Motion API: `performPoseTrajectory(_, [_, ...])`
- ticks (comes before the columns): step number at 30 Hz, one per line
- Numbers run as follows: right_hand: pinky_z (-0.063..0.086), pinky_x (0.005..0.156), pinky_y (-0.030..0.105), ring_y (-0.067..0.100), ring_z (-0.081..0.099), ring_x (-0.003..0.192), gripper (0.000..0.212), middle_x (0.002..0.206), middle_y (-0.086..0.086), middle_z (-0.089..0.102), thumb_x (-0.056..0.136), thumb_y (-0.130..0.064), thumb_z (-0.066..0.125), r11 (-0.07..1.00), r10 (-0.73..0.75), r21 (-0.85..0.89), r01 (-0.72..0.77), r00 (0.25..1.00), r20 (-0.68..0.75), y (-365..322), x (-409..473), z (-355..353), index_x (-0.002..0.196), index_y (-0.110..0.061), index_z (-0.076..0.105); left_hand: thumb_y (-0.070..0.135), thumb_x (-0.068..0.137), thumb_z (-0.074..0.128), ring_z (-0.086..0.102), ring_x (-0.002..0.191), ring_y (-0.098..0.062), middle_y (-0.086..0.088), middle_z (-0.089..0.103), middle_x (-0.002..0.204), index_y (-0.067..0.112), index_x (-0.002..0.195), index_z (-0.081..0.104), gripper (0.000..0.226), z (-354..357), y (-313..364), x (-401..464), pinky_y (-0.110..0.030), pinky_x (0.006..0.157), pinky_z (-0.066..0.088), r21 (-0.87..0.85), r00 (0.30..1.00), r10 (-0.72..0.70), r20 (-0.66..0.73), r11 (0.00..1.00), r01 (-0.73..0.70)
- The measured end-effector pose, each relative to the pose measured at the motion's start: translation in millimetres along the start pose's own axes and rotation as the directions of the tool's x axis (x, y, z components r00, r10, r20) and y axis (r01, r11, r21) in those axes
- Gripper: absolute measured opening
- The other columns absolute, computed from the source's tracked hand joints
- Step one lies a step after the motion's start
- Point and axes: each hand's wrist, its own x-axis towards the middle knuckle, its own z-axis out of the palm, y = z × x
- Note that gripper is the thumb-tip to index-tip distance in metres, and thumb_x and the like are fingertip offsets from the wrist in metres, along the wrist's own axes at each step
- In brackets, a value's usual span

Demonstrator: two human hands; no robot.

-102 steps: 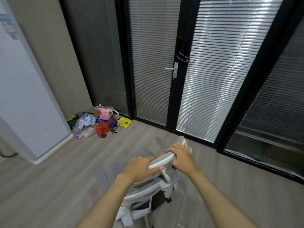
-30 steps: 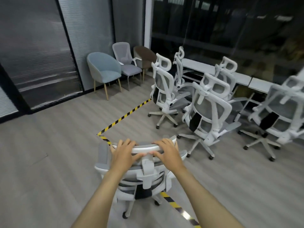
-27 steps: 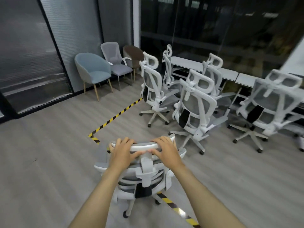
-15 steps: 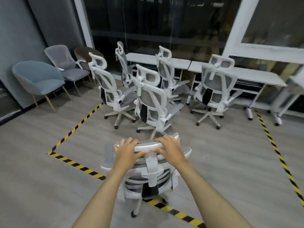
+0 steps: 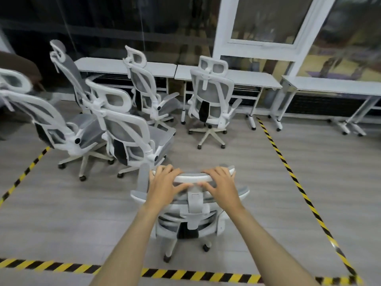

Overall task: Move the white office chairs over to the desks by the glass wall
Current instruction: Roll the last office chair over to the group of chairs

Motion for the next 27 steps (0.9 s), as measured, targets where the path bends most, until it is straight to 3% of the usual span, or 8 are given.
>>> performPoseTrajectory(7, [0.026,0.089,0.019,0.002,0.034,0.104,0.043,0.104,-0.018,0.049,0.091,-0.06,0.057,0.981,0.133,-0.127,-0.144,0.987,-0.093,58,72,-7,0.119,-0.029,0.067,0.068,0.084,0.059,0.04,0.122,-0.014,0.014,0.048,0.113,0.038,0.123,0.06,0.048,33,23,115,-0.044,0.099,0.041,-0.108,0.993,0.08,0.093,0.992,-0.07])
performPoseTrajectory(11, [0.041,0.096,0.042,0.009,0.041,0.105,0.051,0.104,-0.018,0.051,0.091,-0.074,0.041,0.953,0.202,-0.2,-0.229,0.968,-0.148,99,113,-1,0.117,-0.036,0.064,0.069,0.088,0.053,0.032,0.139,-0.018,0.009,0.047,0.128,0.034,0.127,0.054,0.052,61,29,174,-0.048,0.102,0.045,-0.097,0.987,0.135,0.081,0.987,-0.127])
performPoseTrajectory(14, [0.046,0.093,0.049,0.011,0.043,0.102,0.05,0.103,-0.014,0.054,0.092,-0.073,0.043,0.945,0.214,-0.206,-0.254,0.957,-0.196,130,149,0,0.116,-0.035,0.064,0.073,0.089,0.049,0.03,0.142,-0.02,0.007,0.045,0.132,0.031,0.128,0.051,0.057,83,34,224,-0.048,0.102,0.047,-0.084,0.986,0.147,0.085,0.987,-0.14])
performPoseTrajectory(17, [0.043,0.092,0.04,0.017,0.048,0.103,0.046,0.104,-0.009,0.056,0.093,-0.066,0.049,0.946,0.225,-0.183,-0.267,0.949,-0.218,157,183,-4,0.117,-0.031,0.065,0.074,0.089,0.048,0.02,0.149,-0.019,0.006,0.041,0.144,0.03,0.135,0.048,0.063,99,46,271,-0.045,0.104,0.047,-0.072,0.983,0.132,0.129,0.99,-0.124])
performPoseTrajectory(18, [0.042,0.096,0.044,0.017,0.049,0.104,0.043,0.105,-0.01,0.056,0.093,-0.064,0.051,0.941,0.239,-0.187,-0.281,0.946,-0.219,166,193,-5,0.117,-0.032,0.065,0.071,0.089,0.051,0.015,0.151,-0.018,0.006,0.038,0.149,0.029,0.137,0.046,0.064,103,51,285,-0.045,0.105,0.045,-0.077,0.982,0.125,0.142,0.99,-0.115])
performPoseTrajectory(20, [0.029,0.108,0.066,0.014,0.048,0.108,0.035,0.107,-0.013,0.056,0.092,-0.062,0.055,0.92,0.267,-0.23,-0.317,0.937,-0.226,181,216,-8,0.117,-0.038,0.063,0.06,0.09,0.062,0.006,0.154,-0.018,0.005,0.03,0.157,0.028,0.143,0.042,0.066,109,60,312,-0.046,0.111,0.041,-0.089,0.979,0.116,0.167,0.991,-0.102])
performPoseTrajectory(22, [0.015,0.108,0.077,0.015,0.049,0.11,0.031,0.108,-0.013,0.056,0.092,-0.059,0.056,0.9,0.305,-0.251,-0.357,0.926,-0.223,199,241,-8,0.116,-0.04,0.062,0.049,0.088,0.07,0.001,0.155,-0.018,0.003,0.023,0.163,0.026,0.149,0.037,0.073,114,67,337,-0.047,0.118,0.035,-0.105,0.974,0.144,0.172,0.986,-0.127])
performPoseTrajectory(27, [0.029,0.103,0.076,0.021,0.05,0.115,0.035,0.116,-0.007,0.056,0.094,-0.057,0.052,0.881,0.356,-0.251,-0.402,0.911,-0.209,230,293,-6,0.121,-0.037,0.061,0.043,0.094,0.065,-0.005,0.156,-0.012,0.005,0.007,0.169,0.031,0.158,0.019,0.08,128,79,385,-0.041,0.12,0.033,-0.111,0.962,0.188,0.196,0.979,-0.169])
